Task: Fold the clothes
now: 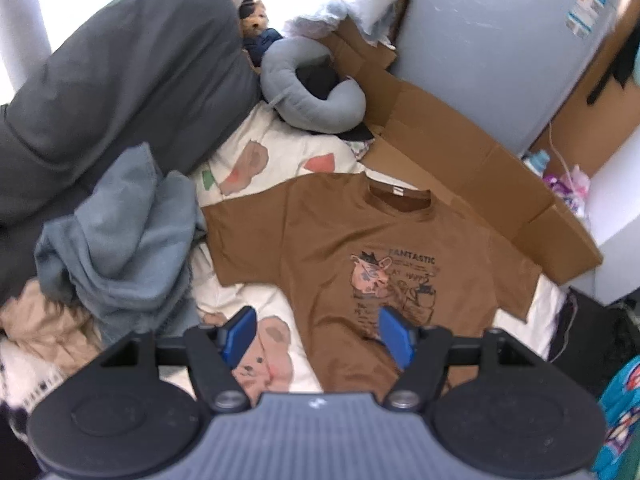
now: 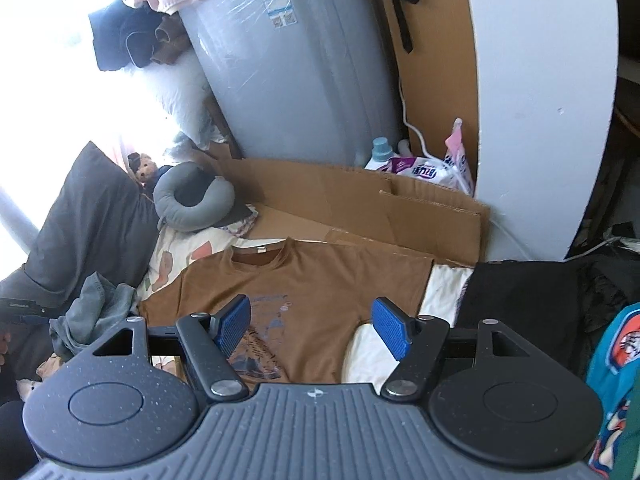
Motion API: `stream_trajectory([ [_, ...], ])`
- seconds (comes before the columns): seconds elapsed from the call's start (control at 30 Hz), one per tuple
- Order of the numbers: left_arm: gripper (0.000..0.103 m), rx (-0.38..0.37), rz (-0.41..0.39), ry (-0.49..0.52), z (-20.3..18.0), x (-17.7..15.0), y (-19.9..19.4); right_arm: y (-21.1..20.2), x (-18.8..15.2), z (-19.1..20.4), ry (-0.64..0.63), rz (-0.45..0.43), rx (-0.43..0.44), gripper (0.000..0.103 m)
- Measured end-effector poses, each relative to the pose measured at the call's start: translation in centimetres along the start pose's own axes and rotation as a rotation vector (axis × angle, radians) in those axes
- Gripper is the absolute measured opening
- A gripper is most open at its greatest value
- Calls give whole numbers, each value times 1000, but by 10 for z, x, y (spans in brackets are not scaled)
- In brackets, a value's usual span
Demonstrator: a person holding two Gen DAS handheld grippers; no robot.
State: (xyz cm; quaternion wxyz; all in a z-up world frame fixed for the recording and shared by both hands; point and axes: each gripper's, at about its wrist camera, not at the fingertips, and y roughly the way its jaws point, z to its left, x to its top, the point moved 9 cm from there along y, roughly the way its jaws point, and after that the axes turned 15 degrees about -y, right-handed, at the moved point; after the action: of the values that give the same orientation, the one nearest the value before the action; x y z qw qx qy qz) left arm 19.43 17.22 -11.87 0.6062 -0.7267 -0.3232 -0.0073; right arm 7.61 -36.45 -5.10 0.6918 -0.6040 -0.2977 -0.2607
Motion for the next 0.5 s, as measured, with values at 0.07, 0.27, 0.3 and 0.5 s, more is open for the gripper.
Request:
stream_trajectory([
  [0.07, 71, 15, -1, 11, 2, -3, 0, -8, 0, -8, -9, 1, -11, 73],
  [0.27, 71, 24, 5, 17, 8, -17, 0, -26, -9, -34, -48, 25, -53, 73],
  [0.3, 71, 22, 6, 18, 9, -20, 0, -29, -11, -38, -57, 31, -56, 73],
  [0.5, 71, 52, 8, 24, 18, -29, 3, -40, -26, -57, -92, 61, -56, 74],
])
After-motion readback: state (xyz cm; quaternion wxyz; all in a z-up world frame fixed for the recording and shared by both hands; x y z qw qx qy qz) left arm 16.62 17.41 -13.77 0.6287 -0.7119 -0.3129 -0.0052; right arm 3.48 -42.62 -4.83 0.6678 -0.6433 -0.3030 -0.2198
